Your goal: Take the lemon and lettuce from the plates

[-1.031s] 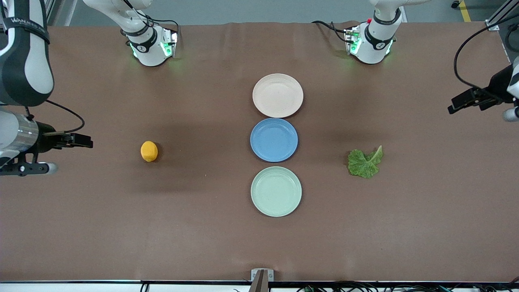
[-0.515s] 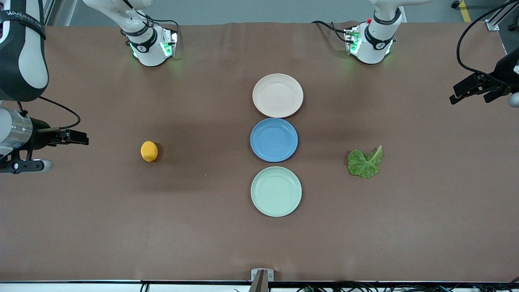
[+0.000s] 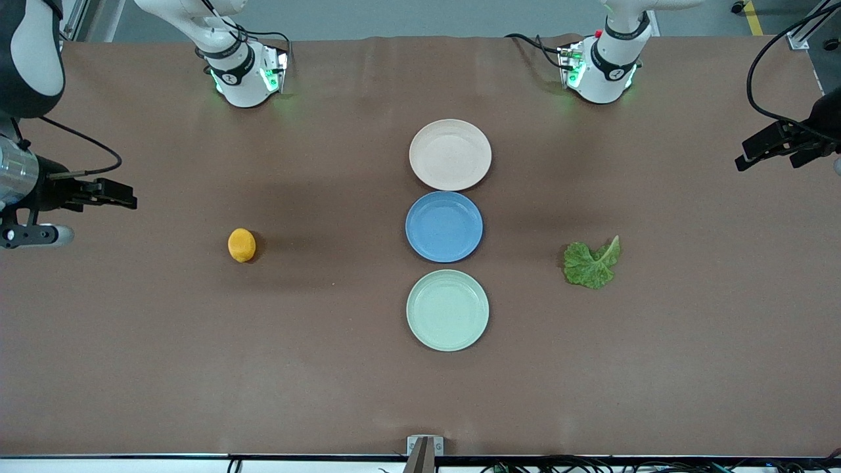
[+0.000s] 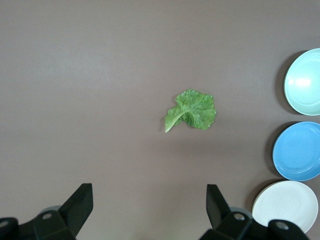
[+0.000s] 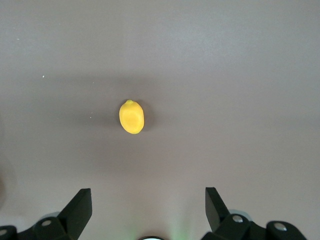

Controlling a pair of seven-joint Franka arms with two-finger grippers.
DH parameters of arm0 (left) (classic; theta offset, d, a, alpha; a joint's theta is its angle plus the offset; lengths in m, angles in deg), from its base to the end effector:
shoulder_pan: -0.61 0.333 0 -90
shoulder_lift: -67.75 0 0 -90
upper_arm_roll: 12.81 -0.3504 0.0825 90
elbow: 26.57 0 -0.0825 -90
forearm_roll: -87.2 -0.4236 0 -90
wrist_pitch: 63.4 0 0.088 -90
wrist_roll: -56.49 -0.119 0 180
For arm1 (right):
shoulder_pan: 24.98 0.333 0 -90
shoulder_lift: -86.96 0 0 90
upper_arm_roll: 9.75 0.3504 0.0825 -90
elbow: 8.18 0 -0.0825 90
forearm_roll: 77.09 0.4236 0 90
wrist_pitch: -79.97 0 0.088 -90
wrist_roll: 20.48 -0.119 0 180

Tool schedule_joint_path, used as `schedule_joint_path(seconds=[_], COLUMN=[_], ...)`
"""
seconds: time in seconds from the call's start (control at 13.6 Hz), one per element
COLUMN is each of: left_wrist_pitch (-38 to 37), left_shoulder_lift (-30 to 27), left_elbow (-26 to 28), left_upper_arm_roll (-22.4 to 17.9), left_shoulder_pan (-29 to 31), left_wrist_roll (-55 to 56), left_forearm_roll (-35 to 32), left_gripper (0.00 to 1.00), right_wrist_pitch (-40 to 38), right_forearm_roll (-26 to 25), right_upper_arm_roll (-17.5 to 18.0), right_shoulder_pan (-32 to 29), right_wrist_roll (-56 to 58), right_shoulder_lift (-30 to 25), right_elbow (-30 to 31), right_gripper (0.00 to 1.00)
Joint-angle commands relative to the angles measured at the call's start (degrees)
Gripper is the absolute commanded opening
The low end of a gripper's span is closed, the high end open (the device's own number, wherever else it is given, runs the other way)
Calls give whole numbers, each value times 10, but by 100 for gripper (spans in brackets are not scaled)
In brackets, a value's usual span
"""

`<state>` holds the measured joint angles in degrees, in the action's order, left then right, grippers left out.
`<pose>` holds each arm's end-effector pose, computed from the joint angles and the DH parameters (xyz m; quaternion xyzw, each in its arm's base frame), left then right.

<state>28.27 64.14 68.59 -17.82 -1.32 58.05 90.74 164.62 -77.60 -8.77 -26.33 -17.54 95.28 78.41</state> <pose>0.5737 0.0253 0.6402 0.9986 0.0412 0.0014 0.0336 0.6268 -0.0059 0.5810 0.9957 0.0223 -0.0895 0.0006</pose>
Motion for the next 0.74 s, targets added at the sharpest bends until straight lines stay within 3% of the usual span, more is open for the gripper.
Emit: schedule_joint_path(seconds=[0.0, 0.22, 0.66], left_wrist_pitch=[-11, -12, -15], left_shoulder_lift=[47, 42, 40], left_elbow=[-65, -66, -68], left_upper_arm_roll=[-3, -2, 2], left_shoulder_pan=[-3, -3, -4], left_wrist_roll=[-1, -1, -2], left_forearm_roll=[5, 4, 3], left_gripper=[100, 100, 100], right_wrist_pitch=[16, 18, 20], right_forearm_roll=[7, 7, 7], right_upper_arm_roll=[-1, -18, -15], right_shoulder_pan=[1, 14, 11], right_wrist_roll=[-2, -5, -15], right_shoulder_lift=[-51, -87, -117], right_elbow=[57, 87, 103], right_gripper=[100, 100, 100])
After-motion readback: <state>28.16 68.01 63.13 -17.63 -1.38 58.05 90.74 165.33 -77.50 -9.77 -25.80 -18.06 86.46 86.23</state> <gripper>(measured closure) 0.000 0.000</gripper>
